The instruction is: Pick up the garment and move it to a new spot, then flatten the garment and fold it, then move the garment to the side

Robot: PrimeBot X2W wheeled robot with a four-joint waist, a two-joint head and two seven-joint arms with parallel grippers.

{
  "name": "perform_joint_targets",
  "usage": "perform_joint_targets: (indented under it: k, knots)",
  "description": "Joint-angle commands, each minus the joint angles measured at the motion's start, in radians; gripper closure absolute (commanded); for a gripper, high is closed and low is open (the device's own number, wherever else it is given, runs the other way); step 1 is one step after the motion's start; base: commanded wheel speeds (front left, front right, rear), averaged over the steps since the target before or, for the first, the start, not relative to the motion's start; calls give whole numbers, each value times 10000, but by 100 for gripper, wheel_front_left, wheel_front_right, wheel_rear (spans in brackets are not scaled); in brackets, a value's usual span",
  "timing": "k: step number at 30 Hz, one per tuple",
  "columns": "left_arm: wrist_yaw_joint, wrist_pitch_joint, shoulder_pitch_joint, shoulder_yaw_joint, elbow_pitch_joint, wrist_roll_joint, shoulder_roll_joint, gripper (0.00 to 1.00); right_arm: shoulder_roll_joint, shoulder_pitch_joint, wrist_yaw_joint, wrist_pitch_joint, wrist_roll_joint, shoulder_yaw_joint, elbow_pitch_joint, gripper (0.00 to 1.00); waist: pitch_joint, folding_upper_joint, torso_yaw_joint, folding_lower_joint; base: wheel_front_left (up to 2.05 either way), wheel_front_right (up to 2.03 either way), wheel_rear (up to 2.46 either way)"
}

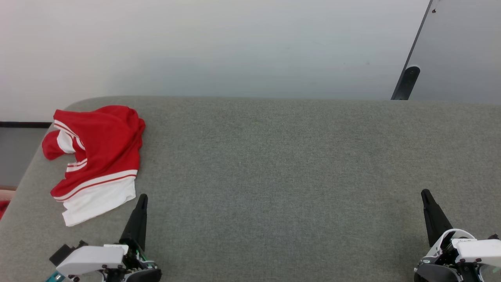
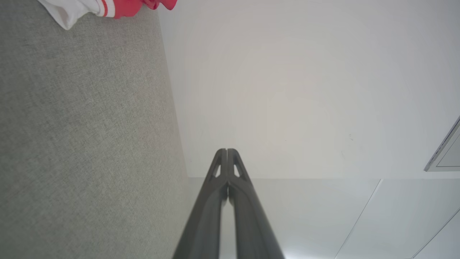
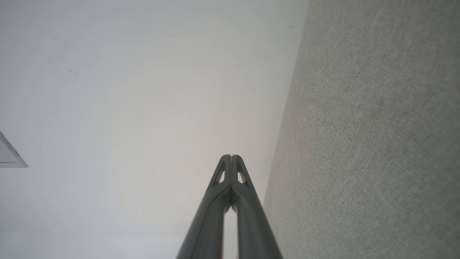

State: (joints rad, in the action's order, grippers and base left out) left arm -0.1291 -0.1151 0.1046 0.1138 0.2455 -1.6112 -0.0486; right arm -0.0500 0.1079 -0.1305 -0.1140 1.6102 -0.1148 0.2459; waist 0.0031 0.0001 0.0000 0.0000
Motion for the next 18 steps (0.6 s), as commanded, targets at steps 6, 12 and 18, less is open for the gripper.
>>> perform_joint_targets:
  k: [6, 12, 18]
  knots:
    - [13, 10, -246, -23, 271, 4, 82, 0, 25, -197, 4, -3, -12, -8, 284, 0, 0, -1, 0, 0, 0, 0, 0]
    - [15, 183, -281, 28, 181, 136, -14, 0, -17, -181, 3, 94, -116, -17, 290, 0, 3, -1, 5, 0, 0, 0, 0]
    - [12, 479, -260, -55, 65, 511, -268, 0, -220, -60, 3, 314, -580, 174, 238, 0, 0, -1, 7, 0, 0, 0, 0]
